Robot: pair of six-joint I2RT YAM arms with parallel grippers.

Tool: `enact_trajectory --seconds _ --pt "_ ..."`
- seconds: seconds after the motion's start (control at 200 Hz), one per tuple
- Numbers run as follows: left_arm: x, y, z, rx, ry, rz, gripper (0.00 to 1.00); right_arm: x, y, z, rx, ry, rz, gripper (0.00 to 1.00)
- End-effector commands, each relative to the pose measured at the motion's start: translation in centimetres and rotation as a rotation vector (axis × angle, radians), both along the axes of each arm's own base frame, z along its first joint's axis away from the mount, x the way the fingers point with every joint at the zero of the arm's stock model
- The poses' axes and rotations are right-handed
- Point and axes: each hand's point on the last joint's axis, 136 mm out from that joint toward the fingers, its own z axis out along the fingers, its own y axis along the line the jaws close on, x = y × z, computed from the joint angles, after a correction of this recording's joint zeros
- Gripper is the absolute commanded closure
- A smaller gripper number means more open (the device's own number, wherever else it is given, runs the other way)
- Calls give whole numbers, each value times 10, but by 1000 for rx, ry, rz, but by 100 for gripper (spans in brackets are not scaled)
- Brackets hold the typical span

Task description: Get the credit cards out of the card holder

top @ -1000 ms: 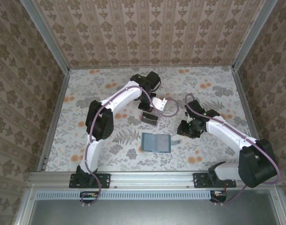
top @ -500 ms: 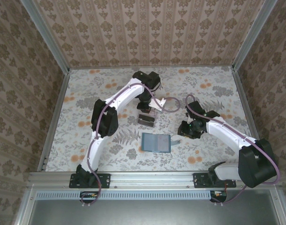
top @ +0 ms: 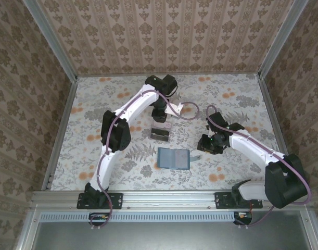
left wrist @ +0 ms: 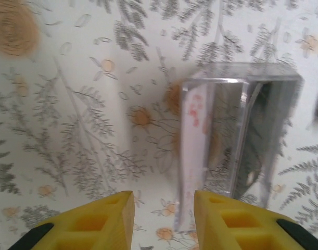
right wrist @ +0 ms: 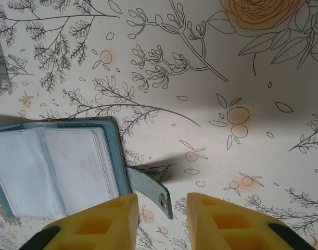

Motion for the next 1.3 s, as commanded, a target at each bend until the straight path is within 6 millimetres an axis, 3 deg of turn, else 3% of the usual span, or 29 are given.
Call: enact_trajectory --seconds 0.0,0.16,0.335,0.5,0.675,0.835,1.03,1.295 --pt "12 -8 41 -98 -134 48 64 3 3 9 29 -21 0 69" --pt "19 -11 60 -197 -209 175 68 3 7 12 55 -30 3 69" --pt "29 -6 81 -311 -272 473 70 3 20 13 125 -25 21 69" --pt "21 7 82 -354 -206 777 70 -1 35 5 173 0 53 68" --pt "-7 3 71 -441 -28 979 73 -4 50 -7 200 33 91 69" --pt "-30 -15 70 -591 165 1123 72 -8 58 -25 209 71 103 69" --pt "-64 -37 50 -583 324 1270 74 -15 45 -45 121 103 103 69" --pt "-123 -80 14 -538 467 1323 74 -24 31 -63 49 120 122 70"
